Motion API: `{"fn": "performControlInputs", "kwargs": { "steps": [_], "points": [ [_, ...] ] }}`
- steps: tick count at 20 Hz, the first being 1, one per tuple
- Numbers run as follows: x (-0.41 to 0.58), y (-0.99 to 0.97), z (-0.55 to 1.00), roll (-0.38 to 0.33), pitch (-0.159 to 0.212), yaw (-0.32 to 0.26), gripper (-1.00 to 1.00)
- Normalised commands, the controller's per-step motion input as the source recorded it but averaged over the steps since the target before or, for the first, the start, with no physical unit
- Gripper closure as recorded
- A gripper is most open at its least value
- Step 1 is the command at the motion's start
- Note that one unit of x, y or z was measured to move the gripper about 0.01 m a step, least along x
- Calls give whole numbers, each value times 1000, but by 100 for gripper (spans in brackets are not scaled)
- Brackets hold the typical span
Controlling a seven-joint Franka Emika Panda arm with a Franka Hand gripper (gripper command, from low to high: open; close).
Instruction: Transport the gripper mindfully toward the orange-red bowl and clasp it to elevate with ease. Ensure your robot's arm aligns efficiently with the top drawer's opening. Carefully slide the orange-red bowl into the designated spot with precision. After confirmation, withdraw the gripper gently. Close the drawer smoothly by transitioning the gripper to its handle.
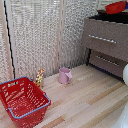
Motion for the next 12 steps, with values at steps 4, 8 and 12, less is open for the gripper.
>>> {"fn": "performControlInputs", "kwargs": {
  "steps": [4, 8, 12],
  "points": [
    [-71, 30, -224, -19, 61, 0, 100],
    [-136, 95, -132, -17, 6, 0, 100],
    [-61, 64, -54, -21, 6, -4, 100]
  ]
}}
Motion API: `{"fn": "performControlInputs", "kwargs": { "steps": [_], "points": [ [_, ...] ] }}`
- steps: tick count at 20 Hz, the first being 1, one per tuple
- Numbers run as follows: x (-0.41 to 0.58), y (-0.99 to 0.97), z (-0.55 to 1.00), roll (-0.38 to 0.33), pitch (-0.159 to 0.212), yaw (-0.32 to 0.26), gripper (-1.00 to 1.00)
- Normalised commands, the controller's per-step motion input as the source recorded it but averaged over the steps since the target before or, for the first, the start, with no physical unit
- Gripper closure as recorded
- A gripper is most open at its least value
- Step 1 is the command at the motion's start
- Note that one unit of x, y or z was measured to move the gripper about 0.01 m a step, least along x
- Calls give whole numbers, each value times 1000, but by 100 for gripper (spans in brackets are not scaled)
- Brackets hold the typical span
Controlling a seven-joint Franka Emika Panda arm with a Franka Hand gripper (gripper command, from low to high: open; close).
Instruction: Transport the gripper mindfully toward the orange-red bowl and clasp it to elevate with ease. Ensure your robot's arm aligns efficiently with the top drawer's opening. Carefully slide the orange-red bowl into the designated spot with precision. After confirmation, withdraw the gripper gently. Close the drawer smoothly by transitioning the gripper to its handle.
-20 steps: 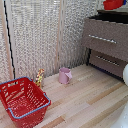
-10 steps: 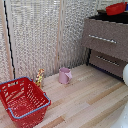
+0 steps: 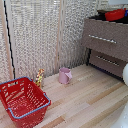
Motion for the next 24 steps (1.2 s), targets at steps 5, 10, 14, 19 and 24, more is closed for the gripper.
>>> {"fn": "performControlInputs", "kwargs": {
  "steps": [5, 10, 14, 19, 24],
  "points": [
    [0, 13, 156, -35, -41, -8, -100],
    [10, 142, 218, -127, -15, 82, -100],
    [0, 289, 66, -124, 0, 115, -100],
    [10, 325, 19, -124, -3, 142, -100],
    [69, 228, 17, -171, -2, 164, -100]
  ]
}}
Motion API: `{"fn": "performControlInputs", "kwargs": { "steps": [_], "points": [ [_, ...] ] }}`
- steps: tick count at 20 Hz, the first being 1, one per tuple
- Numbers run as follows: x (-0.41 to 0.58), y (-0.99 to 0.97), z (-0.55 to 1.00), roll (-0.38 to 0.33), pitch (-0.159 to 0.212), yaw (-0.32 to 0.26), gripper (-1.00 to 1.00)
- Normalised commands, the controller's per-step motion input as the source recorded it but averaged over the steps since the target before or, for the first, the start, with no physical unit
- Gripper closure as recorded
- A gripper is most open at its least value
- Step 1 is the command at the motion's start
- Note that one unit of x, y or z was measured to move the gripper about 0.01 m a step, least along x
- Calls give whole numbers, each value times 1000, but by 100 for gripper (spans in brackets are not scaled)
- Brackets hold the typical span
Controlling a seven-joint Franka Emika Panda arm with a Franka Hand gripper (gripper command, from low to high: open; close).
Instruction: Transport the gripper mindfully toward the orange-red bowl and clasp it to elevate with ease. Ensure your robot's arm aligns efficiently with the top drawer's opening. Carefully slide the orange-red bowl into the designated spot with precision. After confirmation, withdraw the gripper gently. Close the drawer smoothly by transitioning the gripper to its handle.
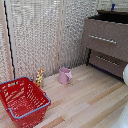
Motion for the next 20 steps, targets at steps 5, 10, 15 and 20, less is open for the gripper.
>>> {"fn": "performControlInputs", "kwargs": {
  "steps": [5, 10, 15, 20],
  "points": [
    [18, 91, 45, -270, 0, 163, -100],
    [0, 4, 8, -339, 30, 165, -100],
    [-13, 0, -9, -342, 66, 197, -100],
    [-144, 0, -13, -338, 146, 198, -100]
  ]
}}
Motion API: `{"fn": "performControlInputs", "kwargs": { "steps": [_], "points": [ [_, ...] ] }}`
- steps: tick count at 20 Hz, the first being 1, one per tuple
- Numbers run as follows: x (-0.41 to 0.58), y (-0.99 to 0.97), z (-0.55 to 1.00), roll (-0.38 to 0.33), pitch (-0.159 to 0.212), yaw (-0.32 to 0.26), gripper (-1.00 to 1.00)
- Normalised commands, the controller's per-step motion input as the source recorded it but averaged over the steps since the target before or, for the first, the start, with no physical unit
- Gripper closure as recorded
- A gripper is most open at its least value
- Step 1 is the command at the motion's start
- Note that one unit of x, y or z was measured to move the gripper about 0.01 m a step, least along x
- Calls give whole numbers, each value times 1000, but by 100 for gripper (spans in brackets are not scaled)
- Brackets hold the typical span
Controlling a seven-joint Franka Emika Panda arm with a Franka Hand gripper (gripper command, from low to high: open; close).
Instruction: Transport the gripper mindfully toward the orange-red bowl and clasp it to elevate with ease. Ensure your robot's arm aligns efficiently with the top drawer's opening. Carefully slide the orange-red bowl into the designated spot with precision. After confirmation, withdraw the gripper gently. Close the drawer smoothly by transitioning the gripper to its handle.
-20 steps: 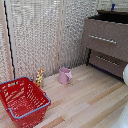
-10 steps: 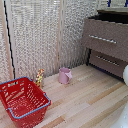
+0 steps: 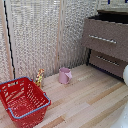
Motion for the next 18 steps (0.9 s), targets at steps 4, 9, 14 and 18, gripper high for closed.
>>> {"fn": "performControlInputs", "kwargs": {
  "steps": [4, 9, 14, 18],
  "points": [
    [-233, 0, -54, -337, 196, 194, -100],
    [-226, 47, -61, -329, 216, 170, -100],
    [-108, 235, -138, -334, 208, 104, -100],
    [-75, 404, -170, -353, 198, 37, -100]
  ]
}}
